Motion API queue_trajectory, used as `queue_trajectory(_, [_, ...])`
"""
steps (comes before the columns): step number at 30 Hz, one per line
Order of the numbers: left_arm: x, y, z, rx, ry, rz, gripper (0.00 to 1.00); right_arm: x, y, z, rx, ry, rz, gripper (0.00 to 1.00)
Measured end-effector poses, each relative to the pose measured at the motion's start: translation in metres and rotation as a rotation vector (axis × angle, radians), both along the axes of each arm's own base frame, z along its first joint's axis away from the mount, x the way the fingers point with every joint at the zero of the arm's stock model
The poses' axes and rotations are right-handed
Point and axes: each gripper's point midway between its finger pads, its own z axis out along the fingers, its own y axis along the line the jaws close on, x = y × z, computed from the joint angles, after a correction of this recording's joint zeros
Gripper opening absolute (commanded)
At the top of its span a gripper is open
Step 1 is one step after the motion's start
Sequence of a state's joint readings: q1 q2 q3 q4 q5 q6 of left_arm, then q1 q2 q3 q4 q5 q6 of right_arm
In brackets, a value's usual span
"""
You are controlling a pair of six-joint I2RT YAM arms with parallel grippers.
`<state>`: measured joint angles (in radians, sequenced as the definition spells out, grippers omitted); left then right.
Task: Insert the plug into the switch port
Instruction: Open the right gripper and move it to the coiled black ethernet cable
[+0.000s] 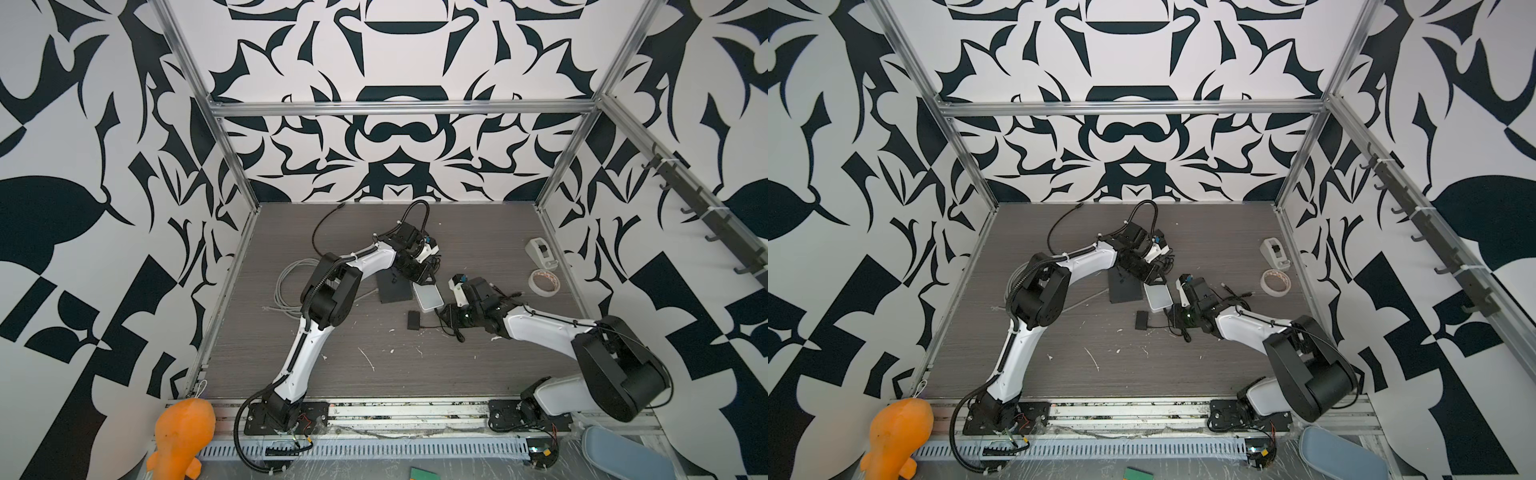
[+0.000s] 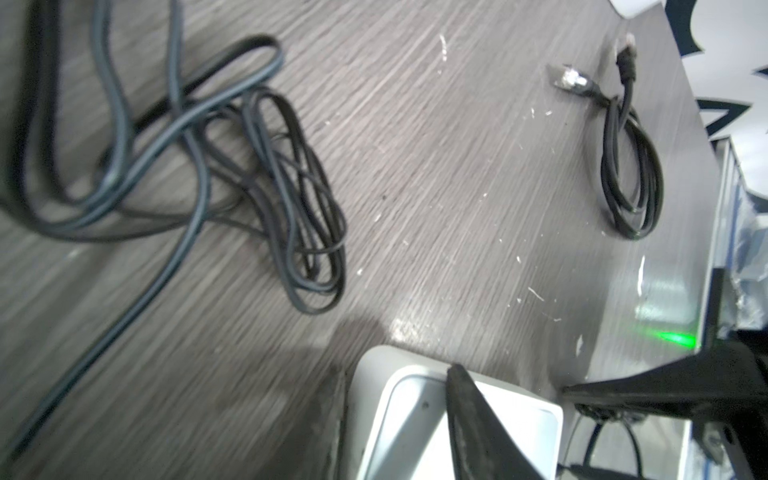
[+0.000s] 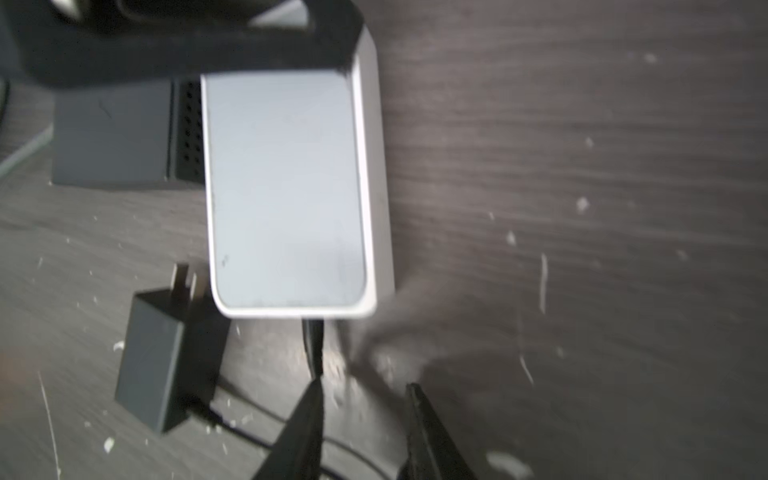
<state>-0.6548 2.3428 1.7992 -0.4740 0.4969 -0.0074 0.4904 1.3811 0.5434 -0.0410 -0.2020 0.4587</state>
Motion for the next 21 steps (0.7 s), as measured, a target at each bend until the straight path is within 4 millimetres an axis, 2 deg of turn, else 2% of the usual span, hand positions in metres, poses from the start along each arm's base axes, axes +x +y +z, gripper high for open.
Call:
queue_trajectory(3, [0.002,0.000,0.003,0.004,0.010,0.017,0.52,-0.006,-0.005,0.008,-0.001,-0.002,-0.018,0.38])
queue_trajectory(6, [0.005,0.001,0.005,0.016,0.019,0.050,0.54,-0.005,-0.010,0.017,0.002,-0.023,-0.040,0.40])
queue_trajectory(11, [0.018,0.012,0.011,0.044,0.030,0.152,0.56,0.004,-0.020,0.012,-0.010,0.018,-0.101,0.42])
queue_trajectory(16, [0.027,0.039,0.026,0.063,0.058,0.286,0.56,0.035,-0.017,0.012,0.013,0.088,-0.173,0.44])
queue_trajectory(18, [0.022,0.048,0.032,0.071,0.084,0.331,0.56,0.049,-0.012,0.015,0.041,0.102,-0.191,0.45])
queue_trajectory(21, [0.002,0.063,0.029,0.094,0.168,0.386,0.56,0.062,-0.004,0.019,0.080,0.115,-0.212,0.45])
